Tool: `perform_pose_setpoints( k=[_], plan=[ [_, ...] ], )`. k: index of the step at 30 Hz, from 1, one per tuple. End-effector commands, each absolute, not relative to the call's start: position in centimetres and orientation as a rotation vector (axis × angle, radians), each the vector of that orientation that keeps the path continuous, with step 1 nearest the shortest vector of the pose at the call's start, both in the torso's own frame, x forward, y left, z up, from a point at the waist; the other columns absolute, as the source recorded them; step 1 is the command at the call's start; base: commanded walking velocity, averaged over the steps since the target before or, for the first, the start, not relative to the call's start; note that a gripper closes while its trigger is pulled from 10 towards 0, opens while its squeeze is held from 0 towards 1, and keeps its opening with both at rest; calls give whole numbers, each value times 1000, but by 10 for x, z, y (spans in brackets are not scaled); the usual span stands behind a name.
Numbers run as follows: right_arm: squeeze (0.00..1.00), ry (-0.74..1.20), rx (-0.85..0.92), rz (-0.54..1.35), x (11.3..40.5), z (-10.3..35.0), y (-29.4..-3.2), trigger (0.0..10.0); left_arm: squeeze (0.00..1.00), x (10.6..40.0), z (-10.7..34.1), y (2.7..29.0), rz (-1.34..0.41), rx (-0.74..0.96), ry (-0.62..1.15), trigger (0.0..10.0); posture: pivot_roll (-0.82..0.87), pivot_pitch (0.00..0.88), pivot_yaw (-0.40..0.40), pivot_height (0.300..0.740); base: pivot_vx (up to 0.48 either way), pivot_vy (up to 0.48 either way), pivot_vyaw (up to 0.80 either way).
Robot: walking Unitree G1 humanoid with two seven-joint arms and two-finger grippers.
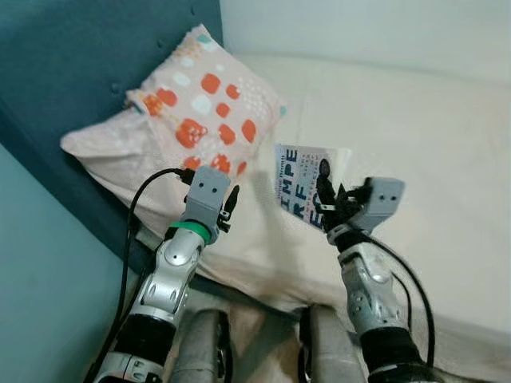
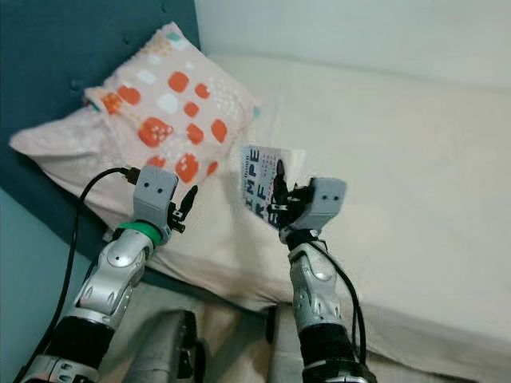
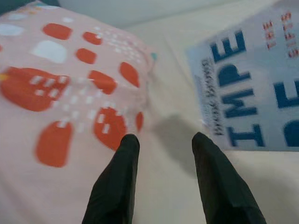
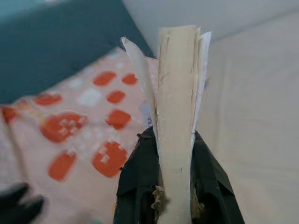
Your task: Clean up the room
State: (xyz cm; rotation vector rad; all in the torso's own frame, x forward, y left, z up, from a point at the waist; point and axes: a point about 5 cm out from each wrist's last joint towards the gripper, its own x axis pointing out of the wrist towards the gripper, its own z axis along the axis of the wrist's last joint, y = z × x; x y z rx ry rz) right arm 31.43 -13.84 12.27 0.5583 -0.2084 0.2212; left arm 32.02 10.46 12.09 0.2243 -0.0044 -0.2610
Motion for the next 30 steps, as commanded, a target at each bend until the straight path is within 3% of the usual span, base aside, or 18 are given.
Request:
perform_pose_setpoints(
  k=[1, 7, 16, 27, 30],
  plan=[
    [0, -274, 678, 275, 313, 139, -138, 10000, 0, 319, 117, 108, -258, 235, 17, 10000, -35, 38, 92, 605, 0, 0, 0],
    [0, -268, 796, 405, 304, 147, -143, 10000, 0, 318, 116, 108, -259, 238, 20, 10000, -36, 48, 95, 605, 0, 0, 0],
    [0, -33, 829, 548, 292, 116, -153, 10000, 0, 314, 115, 111, -263, 246, 26, 10000, -17, 75, 101, 605, 0, 0, 0],
    [0, 51, 761, 622, 310, 98, -152, 10000, 0, 298, 125, 132, -212, 263, 2, 10000, 48, 158, 111, 605, 0, 0, 0],
    [0, 70, 748, 639, 323, 97, -152, 10000, 0, 280, 141, 141, -193, 273, -26, 10000, 108, 231, 119, 605, 0, 0, 0]
  ],
)
